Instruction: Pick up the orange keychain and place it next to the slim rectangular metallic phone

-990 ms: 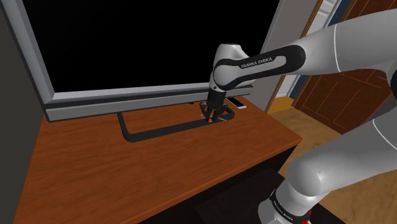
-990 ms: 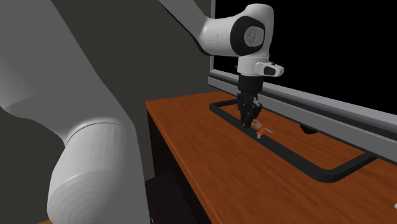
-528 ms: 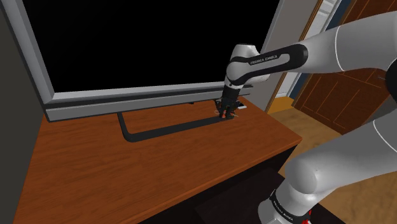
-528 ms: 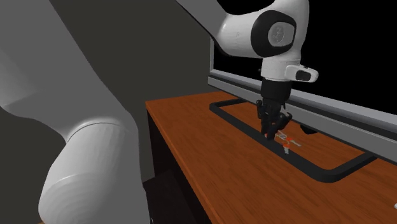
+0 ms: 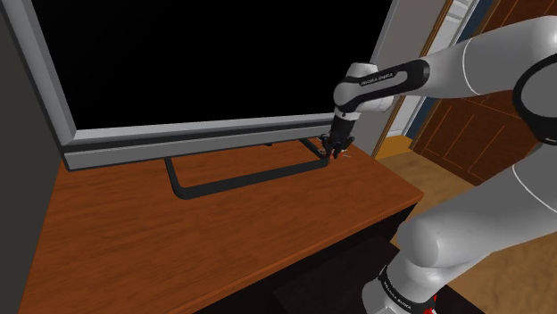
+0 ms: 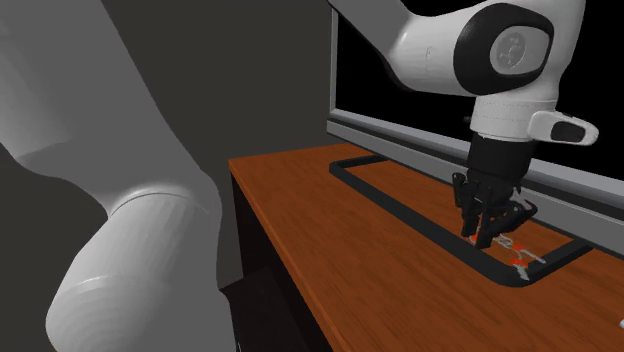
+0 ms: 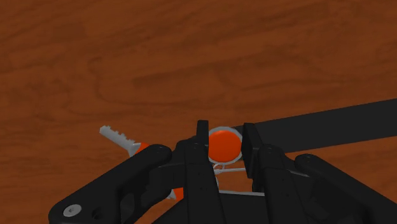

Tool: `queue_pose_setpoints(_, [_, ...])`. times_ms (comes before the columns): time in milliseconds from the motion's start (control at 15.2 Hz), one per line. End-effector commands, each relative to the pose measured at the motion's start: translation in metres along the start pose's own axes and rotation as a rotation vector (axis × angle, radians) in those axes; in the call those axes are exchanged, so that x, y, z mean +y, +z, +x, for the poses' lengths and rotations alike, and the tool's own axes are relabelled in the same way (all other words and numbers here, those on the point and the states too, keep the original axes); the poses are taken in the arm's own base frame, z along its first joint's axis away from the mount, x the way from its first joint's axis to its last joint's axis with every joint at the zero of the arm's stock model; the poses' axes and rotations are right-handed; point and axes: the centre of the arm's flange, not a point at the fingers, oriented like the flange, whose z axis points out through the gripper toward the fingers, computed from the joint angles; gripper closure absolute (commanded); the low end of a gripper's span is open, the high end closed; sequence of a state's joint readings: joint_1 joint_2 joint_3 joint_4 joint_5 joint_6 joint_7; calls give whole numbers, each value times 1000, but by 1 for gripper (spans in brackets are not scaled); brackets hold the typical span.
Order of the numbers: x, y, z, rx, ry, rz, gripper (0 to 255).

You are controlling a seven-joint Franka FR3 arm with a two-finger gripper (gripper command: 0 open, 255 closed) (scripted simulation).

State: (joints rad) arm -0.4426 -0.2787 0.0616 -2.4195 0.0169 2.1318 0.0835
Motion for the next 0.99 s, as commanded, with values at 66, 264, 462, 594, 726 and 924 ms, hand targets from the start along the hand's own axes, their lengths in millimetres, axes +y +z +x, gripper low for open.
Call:
queue_pose_setpoints(66, [38,0,15,0,-1,-1,255])
queue_pose_setpoints(264, [74,0,30,0,-1,-1,255])
queue_pose_setpoints(462, [111,-1,45,0,-1,-1,255])
queue_pose_setpoints(594, [135,-1,55,0,-1,-1,255])
queue_pose_setpoints(726, [149,4,60,0,-1,-1,255])
queue_pose_setpoints(924, [148,20,60,0,-1,-1,255])
